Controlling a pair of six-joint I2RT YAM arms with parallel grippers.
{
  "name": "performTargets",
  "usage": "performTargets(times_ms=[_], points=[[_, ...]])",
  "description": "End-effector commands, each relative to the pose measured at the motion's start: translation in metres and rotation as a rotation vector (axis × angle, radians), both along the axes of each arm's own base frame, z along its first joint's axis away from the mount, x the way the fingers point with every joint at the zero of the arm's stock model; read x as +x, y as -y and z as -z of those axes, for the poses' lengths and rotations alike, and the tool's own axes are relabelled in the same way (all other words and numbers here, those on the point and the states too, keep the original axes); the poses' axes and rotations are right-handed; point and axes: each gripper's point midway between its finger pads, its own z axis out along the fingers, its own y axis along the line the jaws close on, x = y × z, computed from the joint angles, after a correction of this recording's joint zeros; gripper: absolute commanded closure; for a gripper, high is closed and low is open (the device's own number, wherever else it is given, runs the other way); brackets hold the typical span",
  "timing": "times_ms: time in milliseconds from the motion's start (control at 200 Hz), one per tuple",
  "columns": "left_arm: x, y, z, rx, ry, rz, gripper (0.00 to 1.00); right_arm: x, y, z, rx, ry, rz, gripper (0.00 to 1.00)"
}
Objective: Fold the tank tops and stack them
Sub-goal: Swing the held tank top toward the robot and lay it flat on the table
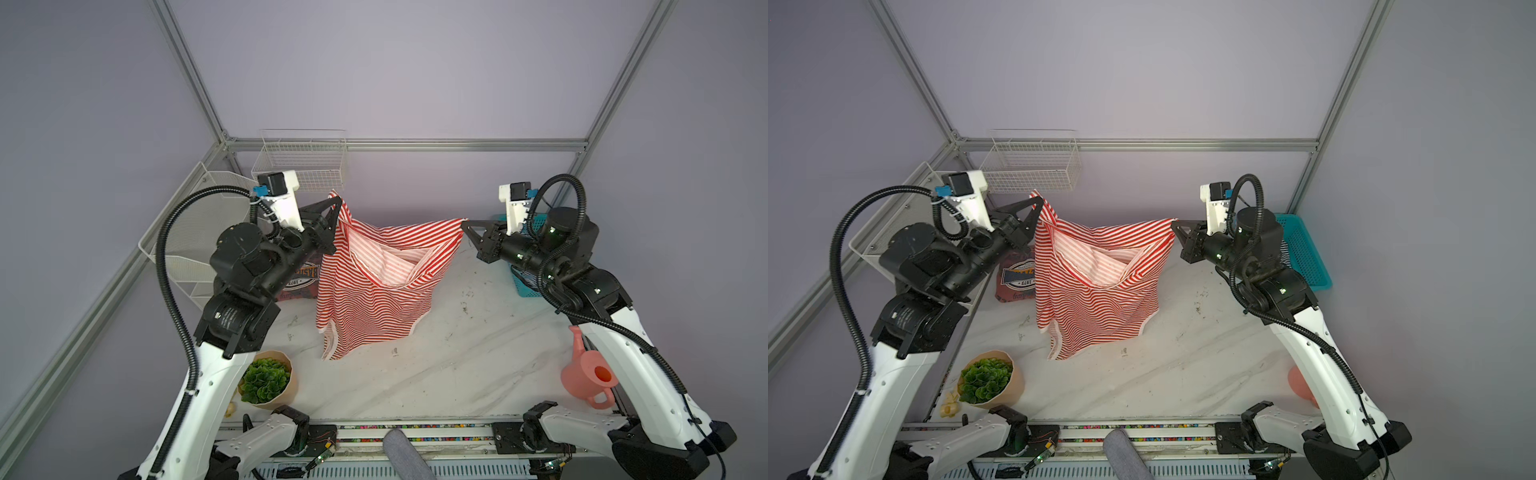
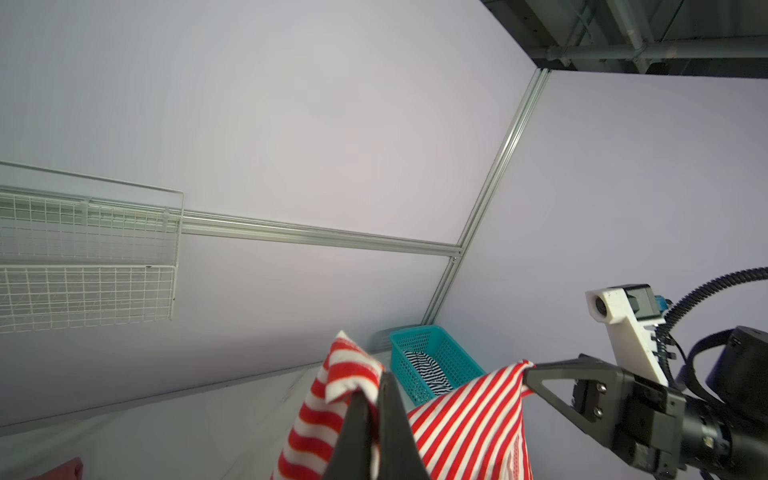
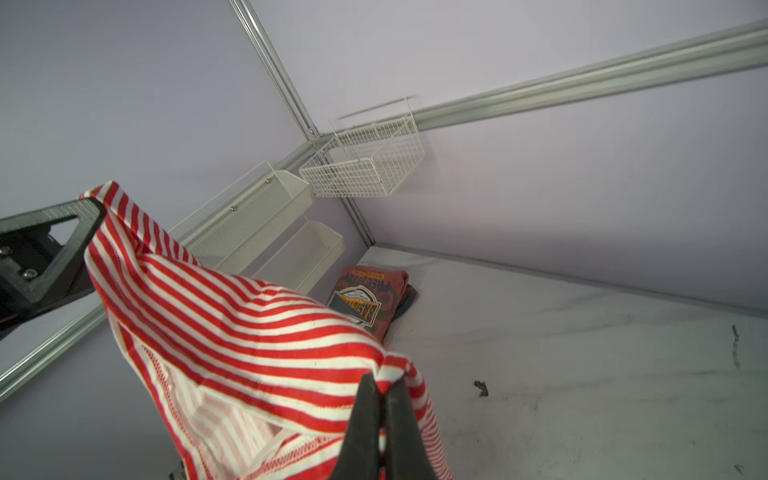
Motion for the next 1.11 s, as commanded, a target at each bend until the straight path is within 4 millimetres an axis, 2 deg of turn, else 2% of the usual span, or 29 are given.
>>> performTargets(times_ms=[0,105,130,225,360,460,595,750,885,950,1000,1030,1100], points=[[0.03,0.015,-0.016,0.043,0.045,0.006,1.0,-0.013,-0.009,0.012,0.099,-0.056,-0.07,1.0],[0.056,0.045,-0.019,0.048,0.034,0.108,1.0,-0.027,-0.024,0.052,0.159,-0.164,-0.123,1.0],[0.072,0.058,-0.007,0.054,0.003,0.139,1.0,-0.032,-0.029,0.062,0.167,-0.189,-0.133,1.0],[0.091,0.092,0.002,0.074,-0.008,0.217,1.0,-0.051,-0.051,0.098,0.2,-0.282,-0.162,1.0],[0.1,0.145,0.018,0.128,-0.002,0.316,1.0,-0.077,-0.08,0.143,0.274,-0.43,-0.208,1.0],[0.101,0.186,0.043,0.159,-0.029,0.405,1.0,-0.09,-0.092,0.17,0.282,-0.501,-0.184,1.0],[0.094,0.235,0.095,0.211,-0.112,0.513,1.0,-0.106,-0.101,0.199,0.278,-0.581,-0.162,1.0],[0.078,0.276,0.173,0.27,-0.261,0.615,1.0,-0.118,-0.103,0.224,0.272,-0.652,-0.138,1.0],[0.062,0.3,0.232,0.294,-0.391,0.685,1.0,-0.127,-0.101,0.231,0.266,-0.675,-0.127,0.63],[0.056,0.306,0.247,0.295,-0.428,0.714,0.84,-0.131,-0.096,0.23,0.256,-0.678,-0.115,0.48],[0.052,0.31,0.25,0.293,-0.439,0.729,0.71,-0.135,-0.091,0.228,0.249,-0.68,-0.105,0.41],[0.05,0.311,0.248,0.291,-0.432,0.733,0.57,-0.136,-0.088,0.226,0.248,-0.679,-0.102,0.38],[0.05,0.312,0.236,0.289,-0.402,0.73,0.37,-0.14,-0.082,0.218,0.248,-0.673,-0.096,0.34]])
